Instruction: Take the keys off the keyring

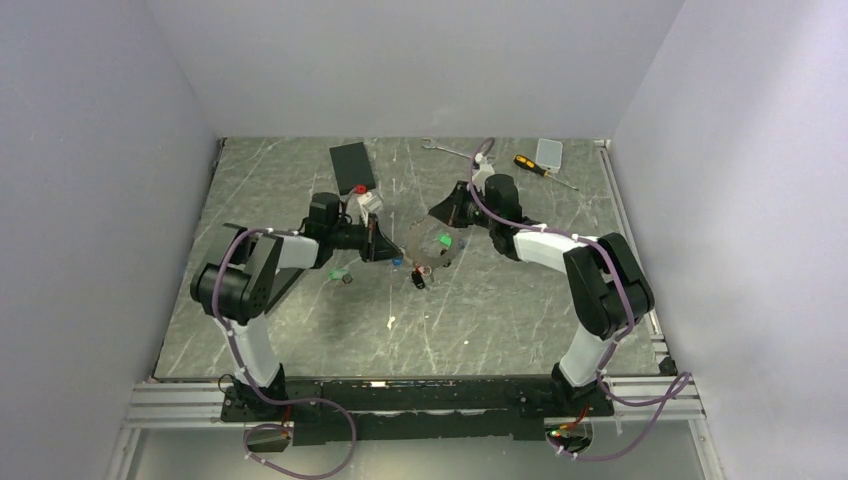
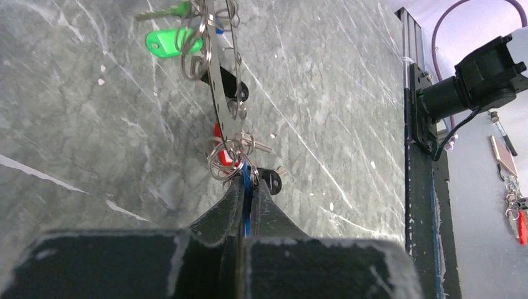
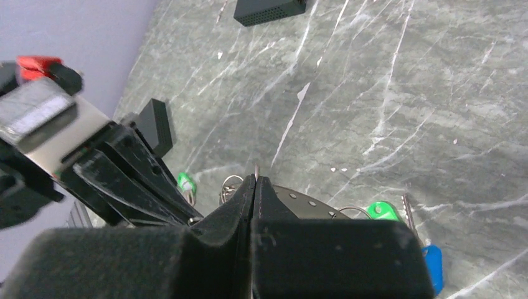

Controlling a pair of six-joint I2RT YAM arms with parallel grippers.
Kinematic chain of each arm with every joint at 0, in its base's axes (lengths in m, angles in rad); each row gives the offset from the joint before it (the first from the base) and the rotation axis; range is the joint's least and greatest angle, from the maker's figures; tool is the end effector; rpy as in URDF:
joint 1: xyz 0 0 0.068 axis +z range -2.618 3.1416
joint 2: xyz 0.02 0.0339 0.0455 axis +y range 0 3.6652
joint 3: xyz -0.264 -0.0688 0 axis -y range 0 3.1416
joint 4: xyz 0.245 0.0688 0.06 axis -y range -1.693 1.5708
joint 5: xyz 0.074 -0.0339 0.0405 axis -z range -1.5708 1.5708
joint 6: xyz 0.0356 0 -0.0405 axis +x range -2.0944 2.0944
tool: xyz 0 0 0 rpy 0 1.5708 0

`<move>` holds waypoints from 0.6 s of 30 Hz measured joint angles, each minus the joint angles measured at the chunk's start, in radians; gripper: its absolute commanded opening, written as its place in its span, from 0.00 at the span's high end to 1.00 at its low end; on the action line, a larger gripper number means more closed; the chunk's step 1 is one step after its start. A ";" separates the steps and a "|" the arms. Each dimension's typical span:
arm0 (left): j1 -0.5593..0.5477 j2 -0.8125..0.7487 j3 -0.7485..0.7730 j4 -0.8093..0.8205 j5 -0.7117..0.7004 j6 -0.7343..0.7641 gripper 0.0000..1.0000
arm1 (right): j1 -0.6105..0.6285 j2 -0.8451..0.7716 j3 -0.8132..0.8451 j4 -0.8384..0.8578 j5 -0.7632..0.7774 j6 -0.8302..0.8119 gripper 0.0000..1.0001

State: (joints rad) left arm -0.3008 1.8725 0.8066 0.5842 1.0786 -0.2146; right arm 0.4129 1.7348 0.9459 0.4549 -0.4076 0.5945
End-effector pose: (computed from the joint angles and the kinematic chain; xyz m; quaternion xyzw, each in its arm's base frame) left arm 0.3250 -0.1337 0.1381 0.2974 0.7218 -0.5380 0.3179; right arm 0.3416 0.1650 0.2074 -0.0445 0.8053 0.4185 0.4176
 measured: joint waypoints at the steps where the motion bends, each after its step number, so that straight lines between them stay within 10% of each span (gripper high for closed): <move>1: 0.000 -0.019 0.018 -0.064 -0.009 0.036 1.00 | -0.002 0.000 -0.002 0.000 -0.007 -0.008 1.00; 18: -0.058 -0.063 0.424 -0.986 -0.278 0.584 1.00 | -0.117 -0.163 -0.128 -0.089 -0.384 -0.245 0.76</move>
State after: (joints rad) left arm -0.3584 1.8099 1.2304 -0.4019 0.8001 0.3698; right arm 0.2958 1.5715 0.8177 0.3656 -0.7914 0.3500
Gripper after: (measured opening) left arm 0.024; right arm 0.163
